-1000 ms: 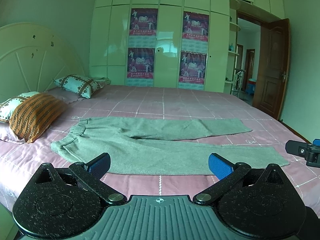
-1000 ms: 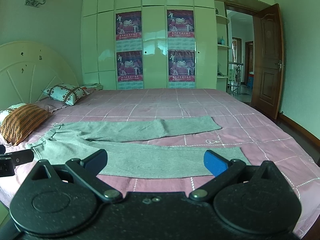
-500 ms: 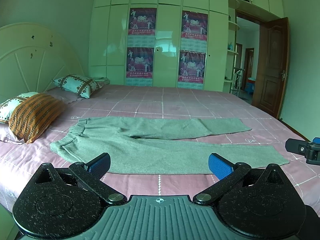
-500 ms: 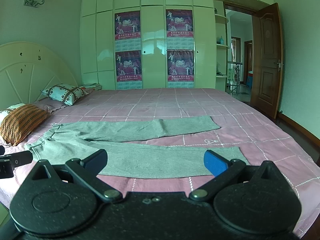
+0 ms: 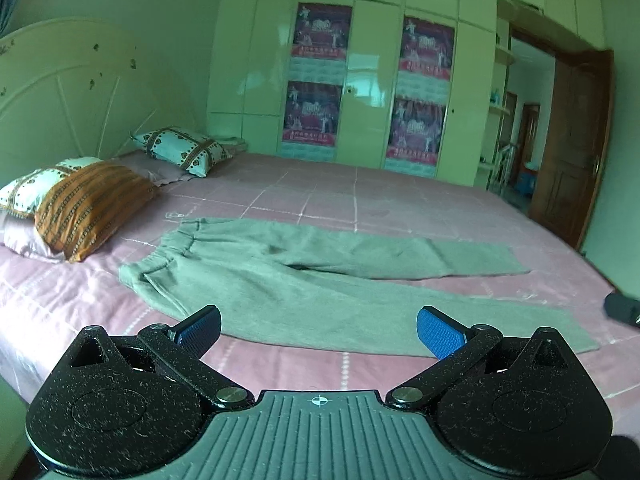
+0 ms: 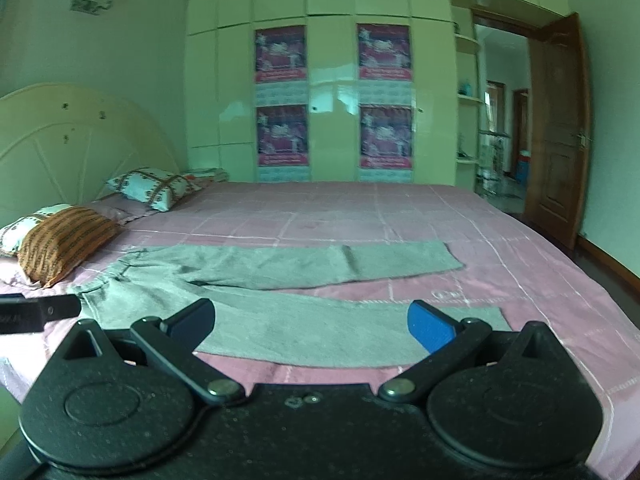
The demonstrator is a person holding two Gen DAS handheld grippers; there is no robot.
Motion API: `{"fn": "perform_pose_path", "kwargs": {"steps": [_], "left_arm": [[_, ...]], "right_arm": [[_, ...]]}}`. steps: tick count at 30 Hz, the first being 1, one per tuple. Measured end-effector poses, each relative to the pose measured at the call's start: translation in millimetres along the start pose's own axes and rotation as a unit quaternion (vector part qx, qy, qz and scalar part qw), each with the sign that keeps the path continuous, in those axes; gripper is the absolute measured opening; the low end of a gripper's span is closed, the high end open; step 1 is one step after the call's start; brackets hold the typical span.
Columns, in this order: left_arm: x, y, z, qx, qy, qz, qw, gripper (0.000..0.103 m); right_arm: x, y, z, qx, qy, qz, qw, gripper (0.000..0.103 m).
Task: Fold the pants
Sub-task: 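Lower both tools to the waistband of the sweatpants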
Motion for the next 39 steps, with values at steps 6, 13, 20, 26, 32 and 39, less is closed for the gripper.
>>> {"fn": "perform_pose_path", "kwargs": {"steps": [6,13,20,26,32,39], "left_arm": [[-42,24,-10,-0.033,0.022,-0.005,0.9992,0.103],[-111,71,-46,-0.041,0.04,-0.023,0.9981,0.103],[-228,140,-99,-0.053,0.069,-0.053,0.9949,0.093],[-362,217,-115,-0.001,0.132,-0.056,0.9897,0.079],[-479,257,-97,0.022,0.182,-0.058,0.9814,0.079],[-565,288,-78,0.041,0.197,-0.03,0.9792,0.079]], "right_arm": [[-39,-7,-15,-0.023,0.018,-0.03,0.999,0.096],[-101,-5,-52,-0.018,0.029,-0.044,0.998,0.086],[-195,15,-82,0.025,0.052,-0.063,0.996,0.081],[-308,29,-100,0.041,0.088,-0.079,0.992,0.069],[-422,37,-94,0.057,0.135,-0.093,0.985,0.062],[-522,48,-74,0.065,0.164,-0.114,0.978,0.056]]}}
Point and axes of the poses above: each gripper's, at about its wrist camera, not at the fingertips, and x roughly against the way its jaws point, y to its left, z to its underside, the point moved 3 cm from there along -x, roughly the way its jaws point, and after that the axes turned 4 degrees about -x, right-handed, at the moved point
